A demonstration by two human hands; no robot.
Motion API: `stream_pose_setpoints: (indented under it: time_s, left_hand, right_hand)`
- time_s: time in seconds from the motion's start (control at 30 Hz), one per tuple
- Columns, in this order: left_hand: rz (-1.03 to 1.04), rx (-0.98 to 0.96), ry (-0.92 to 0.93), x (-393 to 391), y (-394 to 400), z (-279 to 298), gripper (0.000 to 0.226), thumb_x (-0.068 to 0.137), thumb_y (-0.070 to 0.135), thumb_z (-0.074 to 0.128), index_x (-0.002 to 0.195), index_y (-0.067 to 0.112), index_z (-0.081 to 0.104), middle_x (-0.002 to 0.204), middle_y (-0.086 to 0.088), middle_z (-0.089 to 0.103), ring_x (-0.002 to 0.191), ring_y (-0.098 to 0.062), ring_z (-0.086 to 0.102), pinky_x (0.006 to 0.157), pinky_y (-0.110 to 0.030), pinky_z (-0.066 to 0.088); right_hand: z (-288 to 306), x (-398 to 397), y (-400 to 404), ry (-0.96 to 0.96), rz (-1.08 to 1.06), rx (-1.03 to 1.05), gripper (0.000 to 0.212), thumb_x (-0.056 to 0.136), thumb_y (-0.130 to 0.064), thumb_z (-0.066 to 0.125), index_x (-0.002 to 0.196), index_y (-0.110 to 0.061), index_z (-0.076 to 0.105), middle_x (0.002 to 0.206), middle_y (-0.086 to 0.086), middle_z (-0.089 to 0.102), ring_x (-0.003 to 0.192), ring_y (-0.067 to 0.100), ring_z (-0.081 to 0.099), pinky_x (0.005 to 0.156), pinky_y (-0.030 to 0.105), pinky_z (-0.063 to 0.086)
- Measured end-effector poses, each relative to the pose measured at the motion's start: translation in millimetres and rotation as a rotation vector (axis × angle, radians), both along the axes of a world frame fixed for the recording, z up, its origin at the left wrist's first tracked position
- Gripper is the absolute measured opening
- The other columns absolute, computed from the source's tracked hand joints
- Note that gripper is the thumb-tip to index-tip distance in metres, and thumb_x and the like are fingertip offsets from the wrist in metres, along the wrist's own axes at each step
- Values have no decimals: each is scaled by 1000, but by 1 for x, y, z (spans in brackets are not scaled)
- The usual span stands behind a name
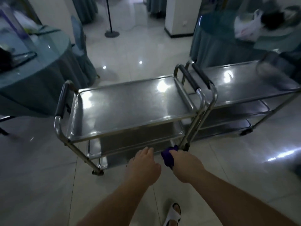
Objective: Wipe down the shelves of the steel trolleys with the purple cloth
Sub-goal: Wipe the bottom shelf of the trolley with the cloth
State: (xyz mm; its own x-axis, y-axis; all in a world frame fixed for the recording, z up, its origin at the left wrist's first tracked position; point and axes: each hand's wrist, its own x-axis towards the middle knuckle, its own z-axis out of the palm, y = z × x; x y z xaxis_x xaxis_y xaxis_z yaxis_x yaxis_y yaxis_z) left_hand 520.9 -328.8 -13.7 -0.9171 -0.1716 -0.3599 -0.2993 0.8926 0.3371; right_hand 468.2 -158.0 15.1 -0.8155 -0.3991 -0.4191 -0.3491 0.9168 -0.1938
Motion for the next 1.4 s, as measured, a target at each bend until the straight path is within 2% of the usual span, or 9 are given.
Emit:
stream_pose_setpoints:
  time_s: [0.13, 0.4, 0.53, 0.63, 0.8, 0.87, 1.03, 1.13, 1.4]
  left_hand:
    - [-40, -25, 76, -8, 10, 26, 76, 101, 50, 49, 167, 27, 19, 175, 3, 22, 159, -21, 22, 126, -48, 24]
    - [-111, -92, 93, -46, 61, 58, 76, 102, 50, 50, 167, 25, 19, 175, 1, 22, 159, -24, 23, 125, -49, 27]
    - [-163, -112, 113, -96, 121, 79, 73, 102, 49, 48, 166, 24, 23, 173, 1, 26, 158, -23, 26, 124, -47, 28]
    - [-170, -122, 157, -133, 177, 96, 65, 101, 46, 49, 161, 24, 34, 166, 1, 38, 150, -23, 37, 119, -44, 33]
    - [-134, -110, 157, -176, 252, 111, 61, 103, 47, 45, 159, 24, 36, 162, -1, 45, 147, -26, 43, 117, -46, 36]
    - [-110, -115, 147, -188, 268, 113, 59, 103, 47, 45, 157, 25, 39, 159, -1, 48, 145, -26, 45, 116, -46, 38]
    - [-58, -172, 97, -219, 270, 111, 55, 101, 41, 50, 153, 25, 42, 151, -1, 54, 137, -25, 50, 112, -45, 40]
    - [-18, -190, 80, -246, 258, 105, 56, 103, 42, 47, 155, 22, 40, 153, -3, 52, 138, -27, 50, 113, -46, 40]
    - [72, -91, 55, -349, 201, 61, 68, 100, 42, 49, 163, 23, 30, 164, 0, 41, 149, -24, 39, 120, -45, 33]
  right_hand:
    - [25, 0, 11, 113, -8, -45, 31, 97, -21, 58, 127, -22, 50, 117, 5, 59, 104, 26, 62, 85, 39, 54]
    - [48, -35, 82, 145, -146, -63, 38, 97, -28, 61, 132, -22, 48, 122, 5, 59, 108, 27, 62, 91, 42, 54]
    - [51, -75, 145, 107, -250, -112, 30, 98, -25, 58, 126, -19, 50, 116, 6, 62, 105, 26, 62, 87, 36, 52]
    - [60, -110, 200, 138, -263, -115, 20, 97, -28, 55, 116, -21, 51, 107, 5, 61, 100, 27, 62, 86, 40, 54]
    - [80, -169, 286, 159, -243, -85, 39, 93, -19, 55, 131, -22, 49, 114, 5, 58, 99, 25, 58, 86, 39, 52]
    - [85, -194, 304, 166, -242, -102, 38, 93, -18, 55, 130, -20, 49, 114, 7, 59, 99, 26, 58, 88, 41, 53]
    - [86, -245, 304, 152, -262, -240, 23, 95, -17, 55, 118, -16, 51, 105, 8, 59, 94, 27, 58, 85, 44, 53]
    - [79, -278, 287, 121, -269, -304, 17, 95, -16, 55, 112, -13, 53, 101, 11, 60, 89, 28, 59, 84, 44, 53]
    - [55, -394, 230, 141, -407, -323, 27, 96, -20, 58, 123, -16, 52, 103, 6, 55, 91, 25, 57, 78, 39, 51]
